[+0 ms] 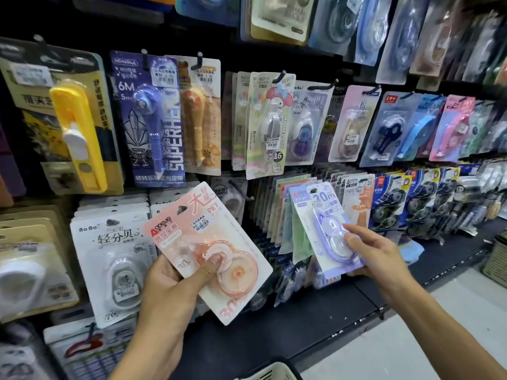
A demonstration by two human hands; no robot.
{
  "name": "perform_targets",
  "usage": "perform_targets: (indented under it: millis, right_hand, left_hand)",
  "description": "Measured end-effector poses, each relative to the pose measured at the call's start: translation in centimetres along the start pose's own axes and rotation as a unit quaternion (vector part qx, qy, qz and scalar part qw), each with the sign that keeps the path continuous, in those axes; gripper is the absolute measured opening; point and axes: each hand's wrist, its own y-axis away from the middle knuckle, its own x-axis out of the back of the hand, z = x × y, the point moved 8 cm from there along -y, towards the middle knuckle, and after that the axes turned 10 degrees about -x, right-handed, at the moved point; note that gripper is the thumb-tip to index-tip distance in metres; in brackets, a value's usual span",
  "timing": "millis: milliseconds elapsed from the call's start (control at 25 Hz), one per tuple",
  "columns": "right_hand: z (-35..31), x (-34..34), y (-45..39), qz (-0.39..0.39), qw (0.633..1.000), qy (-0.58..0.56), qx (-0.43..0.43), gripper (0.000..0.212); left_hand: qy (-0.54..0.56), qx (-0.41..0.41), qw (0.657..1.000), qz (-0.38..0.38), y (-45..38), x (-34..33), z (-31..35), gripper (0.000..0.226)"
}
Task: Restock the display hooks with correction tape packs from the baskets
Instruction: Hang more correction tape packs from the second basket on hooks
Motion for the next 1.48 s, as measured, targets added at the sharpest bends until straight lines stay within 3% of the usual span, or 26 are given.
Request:
perform_targets:
  millis: [240,320,440,520,560,640,680,720,760,840,880,1000,1040,1200,1480]
  right_hand:
    - [-1.0,-2.2,-2.5,0.056,0.998,0.022,0.020,0.014]
    - [-1.3,-4.1,-3.6,0.062,0.997,0.045,0.022,0.025]
    - [-0.6,-7.5,-3.5,0.053,0.980,0.191,0.009,0.050]
    - [-2.2,-8.5,-1.6,0.101,0.960,0.252,0.067,0.044]
    - [-3.0,-9.4,-0.4,0.066,0.969,0.221,0.092,0.038]
    - [-2.6,-13.8,2.9,-0.177,0.976,0.114,0.060,0.047]
    - [-1.5,-16.0,5.2,-0.306,0.948,0.082,0.024,0.050]
    - [-0.7,-17.5,7.4,-0.386,0.920,0.072,0.009,0.050]
    - [-0.3,-17.8,8.5,-0.416,0.907,0.061,0.011,0.049]
    - [-1.1,-15.7,7.8,-0.362,0.932,0.013,0.027,0.045]
    - [-1.9,-13.5,6.7,-0.305,0.952,-0.024,0.026,0.042]
    - [-2.7,-5.2,3.2,-0.125,0.987,-0.100,-0.002,0.038]
    - [-2.4,-3.3,2.7,-0.093,0.993,-0.074,-0.014,0.040]
    - [-1.4,-1.0,1.4,-0.067,0.998,0.000,-0.021,0.041]
    - [-2.5,0.5,0.6,0.006,0.998,0.030,-0.053,0.025]
  left_hand:
    - [-0.017,0.011,1.000,-0.009,0.2,-0.3,-0.1,0.031]
    - [-0.021,0.018,1.000,-0.004,0.4,-0.4,-0.3,0.035]
    - [-0.036,0.023,0.999,0.012,0.4,0.1,-0.7,0.035]
    - [-0.048,0.030,0.998,0.022,0.3,0.7,-0.7,0.032]
    - [-0.053,0.034,0.998,0.021,0.2,0.8,-0.8,0.032]
    - [-0.050,0.034,0.998,0.009,0.1,0.5,-0.9,0.031]
    - [-0.045,0.031,0.998,0.000,0.1,0.1,-0.9,0.031]
    - [-0.044,0.027,0.999,-0.014,0.1,-0.5,-0.7,0.031]
    - [-0.056,0.022,0.998,-0.034,0.2,-1.1,-0.5,0.030]
    - [-0.164,-0.018,0.982,-0.096,0.7,-2.1,0.4,0.029]
    - [-0.263,-0.056,0.955,-0.126,0.9,-2.3,1.0,0.029]
    - [-0.541,-0.165,0.814,-0.136,0.7,-1.7,2.7,0.038]
    - [-0.576,-0.160,0.791,-0.132,0.4,-1.2,2.7,0.043]
    - [-0.622,-0.108,0.756,-0.175,0.3,-0.8,1.6,0.049]
    - [-0.603,-0.102,0.762,-0.212,0.8,-1.5,0.7,0.036]
